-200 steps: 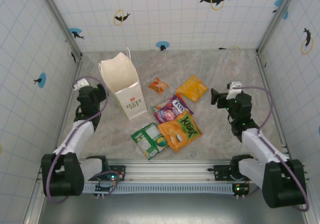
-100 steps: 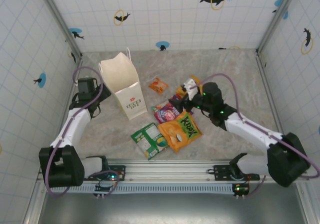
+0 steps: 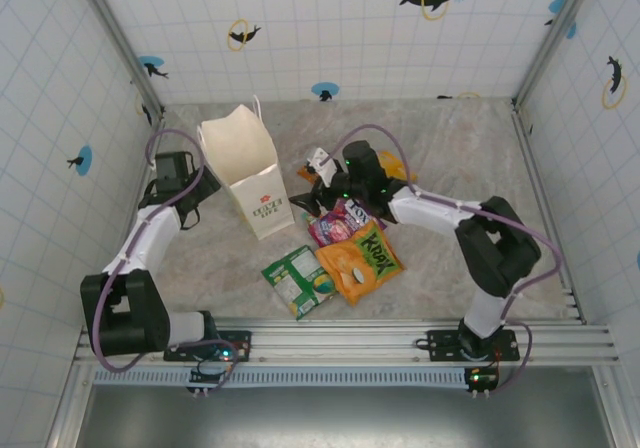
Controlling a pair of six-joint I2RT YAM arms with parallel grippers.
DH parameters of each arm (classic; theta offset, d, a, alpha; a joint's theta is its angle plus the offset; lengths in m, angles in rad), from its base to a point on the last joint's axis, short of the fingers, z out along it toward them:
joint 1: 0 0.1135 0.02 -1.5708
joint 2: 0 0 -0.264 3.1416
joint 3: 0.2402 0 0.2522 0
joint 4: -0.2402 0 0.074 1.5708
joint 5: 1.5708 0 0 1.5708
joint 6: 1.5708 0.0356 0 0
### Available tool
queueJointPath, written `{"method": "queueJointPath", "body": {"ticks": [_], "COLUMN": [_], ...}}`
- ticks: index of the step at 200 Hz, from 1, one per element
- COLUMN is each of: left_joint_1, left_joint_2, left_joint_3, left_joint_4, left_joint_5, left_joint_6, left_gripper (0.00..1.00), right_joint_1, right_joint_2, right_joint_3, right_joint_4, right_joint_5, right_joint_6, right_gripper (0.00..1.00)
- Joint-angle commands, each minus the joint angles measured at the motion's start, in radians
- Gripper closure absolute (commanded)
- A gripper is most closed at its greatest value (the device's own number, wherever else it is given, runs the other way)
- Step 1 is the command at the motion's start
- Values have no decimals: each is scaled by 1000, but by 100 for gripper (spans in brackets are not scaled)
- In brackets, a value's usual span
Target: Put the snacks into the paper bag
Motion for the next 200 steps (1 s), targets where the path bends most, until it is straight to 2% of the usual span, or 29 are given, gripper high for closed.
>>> {"method": "queueJointPath", "body": {"ticks": [1, 47, 107, 145, 171, 200], "left_joint_1": [10, 10, 10, 10, 10, 10], "left_joint_2": [32, 112, 206, 251, 250, 206], "left_joint_3": [43, 81, 114, 165, 175, 183], "left_joint_4": [24, 66, 126, 152, 142, 78], "left_joint_5": [-23, 30, 129, 185, 171, 80], "left_joint_6": [14, 11, 0, -6, -3, 25], "left_gripper": [14, 15, 16, 18, 18, 17], "right_joint_1": [25, 74, 145, 151, 151, 128], "right_joint_2": [74, 145, 97, 99, 76, -4], "right_joint_3": [96, 140, 36, 24, 13, -30], "right_joint_4": [-12, -15, 24, 42, 40, 32], "right_joint_5": [-64, -78, -54, -39, -24, -4], "right_joint_6": [-30, -41, -31, 5, 6, 31], "right_gripper": [0, 3, 10, 11, 11, 11]}}
